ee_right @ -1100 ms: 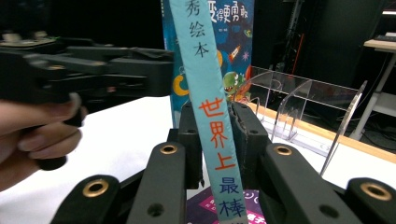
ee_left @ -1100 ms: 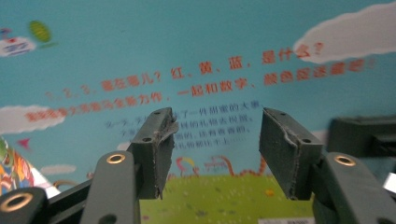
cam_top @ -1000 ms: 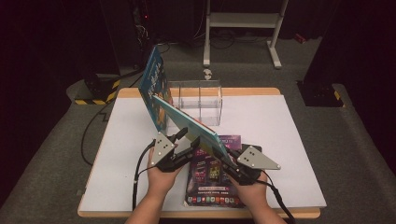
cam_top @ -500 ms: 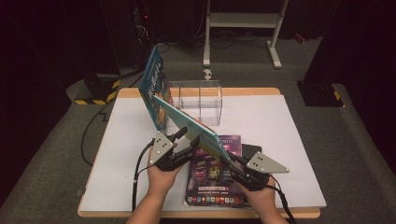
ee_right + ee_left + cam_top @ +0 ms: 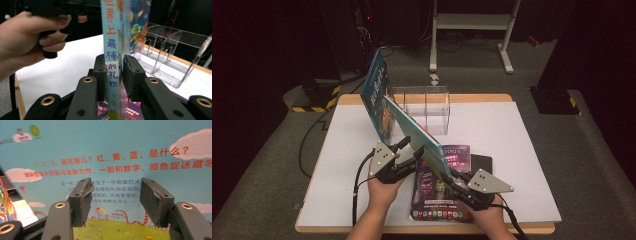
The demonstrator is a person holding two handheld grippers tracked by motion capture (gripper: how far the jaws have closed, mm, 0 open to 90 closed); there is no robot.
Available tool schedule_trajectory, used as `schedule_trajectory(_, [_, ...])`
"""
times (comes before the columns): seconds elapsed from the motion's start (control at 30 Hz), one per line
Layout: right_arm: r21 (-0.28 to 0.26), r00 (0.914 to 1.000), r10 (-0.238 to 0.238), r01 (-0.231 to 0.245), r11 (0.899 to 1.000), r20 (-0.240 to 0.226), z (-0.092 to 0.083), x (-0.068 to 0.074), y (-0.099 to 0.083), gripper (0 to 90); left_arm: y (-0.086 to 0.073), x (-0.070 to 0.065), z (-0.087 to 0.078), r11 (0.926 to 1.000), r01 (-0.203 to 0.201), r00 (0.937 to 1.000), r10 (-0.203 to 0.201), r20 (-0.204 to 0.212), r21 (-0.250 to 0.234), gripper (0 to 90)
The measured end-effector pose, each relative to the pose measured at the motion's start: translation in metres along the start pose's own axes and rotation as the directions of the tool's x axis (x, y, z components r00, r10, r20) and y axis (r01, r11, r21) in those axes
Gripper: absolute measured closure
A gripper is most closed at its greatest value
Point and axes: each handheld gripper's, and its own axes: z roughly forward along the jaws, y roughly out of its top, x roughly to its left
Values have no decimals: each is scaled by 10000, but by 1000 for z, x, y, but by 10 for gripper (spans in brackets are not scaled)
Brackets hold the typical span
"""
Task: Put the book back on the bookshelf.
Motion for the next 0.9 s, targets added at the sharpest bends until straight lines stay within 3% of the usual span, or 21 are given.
schedule_trajectory(0.3, [-80, 10000, 56, -56, 10000, 6, 3, 12, -3, 715, -3, -2, -19, 10000, 77, 10000, -77, 10, -36, 422])
schedule_trajectory(0.37, [-111, 9999, 101, -101, 9999, 76, 3, 14, -3, 714, -4, -7, -28, 9999, 150, 9997, -150, 173, -32, 410])
schedule_trajectory(0.5, [-142, 9997, 221, -219, 9997, 111, 3, 14, -4, 713, 1, -23, -39, 9999, -102, 9967, 98, 812, 46, 371])
schedule_trajectory(0.63, [-136, 9996, 279, -277, 9995, 104, 3, 15, -4, 708, 8, -40, -44, 9998, 213, 9882, -220, 1514, 60, 309])
schedule_trajectory(0.67, [-147, 9996, 266, -265, 9995, 94, 3, 15, -4, 707, 8, -49, -45, 9997, 215, 9843, -223, 1751, 66, 297])
schedule_trajectory(0.73, [-165, 9997, 242, -241, 9996, 49, 4, 17, -5, 703, 8, -51, -44, 9998, 201, 9837, -205, 1784, 39, 270])
schedule_trajectory(0.87, [-122, 9999, 153, -154, 9998, -45, 5, 20, -5, 692, 7, -54, -40, 9980, 598, 9812, -626, 1828, 209, 232])
schedule_trajectory(0.9, [-118, 9999, 144, -145, 9998, -29, 5, 21, -5, 692, 6, -54, -40, 9985, 516, 9819, -538, 1815, 169, 220])
